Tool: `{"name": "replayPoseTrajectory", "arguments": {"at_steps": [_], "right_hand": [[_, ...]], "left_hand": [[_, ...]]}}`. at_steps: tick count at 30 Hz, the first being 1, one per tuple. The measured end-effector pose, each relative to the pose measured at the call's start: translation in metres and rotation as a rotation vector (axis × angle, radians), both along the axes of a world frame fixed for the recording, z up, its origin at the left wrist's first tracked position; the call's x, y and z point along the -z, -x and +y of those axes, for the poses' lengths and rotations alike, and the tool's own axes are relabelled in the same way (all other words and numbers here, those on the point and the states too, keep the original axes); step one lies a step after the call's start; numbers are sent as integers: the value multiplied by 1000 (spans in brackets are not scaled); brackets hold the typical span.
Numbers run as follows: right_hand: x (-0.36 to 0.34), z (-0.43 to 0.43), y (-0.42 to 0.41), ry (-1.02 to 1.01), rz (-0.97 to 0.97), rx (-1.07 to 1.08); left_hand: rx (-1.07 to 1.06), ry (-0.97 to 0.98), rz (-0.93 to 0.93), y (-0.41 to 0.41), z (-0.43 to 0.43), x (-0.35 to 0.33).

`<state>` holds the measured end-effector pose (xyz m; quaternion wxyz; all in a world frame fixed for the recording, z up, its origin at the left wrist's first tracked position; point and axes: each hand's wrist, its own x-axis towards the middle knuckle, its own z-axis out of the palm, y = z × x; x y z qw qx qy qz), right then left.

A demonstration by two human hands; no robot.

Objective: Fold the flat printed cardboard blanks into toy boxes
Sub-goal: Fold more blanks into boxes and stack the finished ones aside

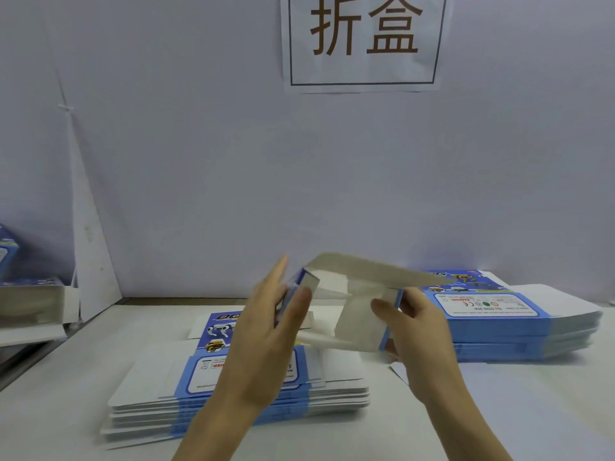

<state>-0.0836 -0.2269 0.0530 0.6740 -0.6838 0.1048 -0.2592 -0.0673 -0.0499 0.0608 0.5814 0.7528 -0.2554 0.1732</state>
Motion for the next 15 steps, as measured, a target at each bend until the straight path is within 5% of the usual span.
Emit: {"name": "replayPoseTrajectory", "arguments": {"at_steps": [2, 6, 11, 15], "right_hand": [[-5, -2, 2, -169, -25, -43], [-19, -1, 10, -306, 4, -158], [-35, 2, 29, 36, 57, -335], [-43, 0, 39, 185, -141, -254]], "left_hand": [[93, 99, -49, 3, 2, -2], [-83, -204, -407, 0, -2, 5], [-298, -323, -519, -13, -2, 7], [-244, -311, -541, -16, 16, -1]]}}
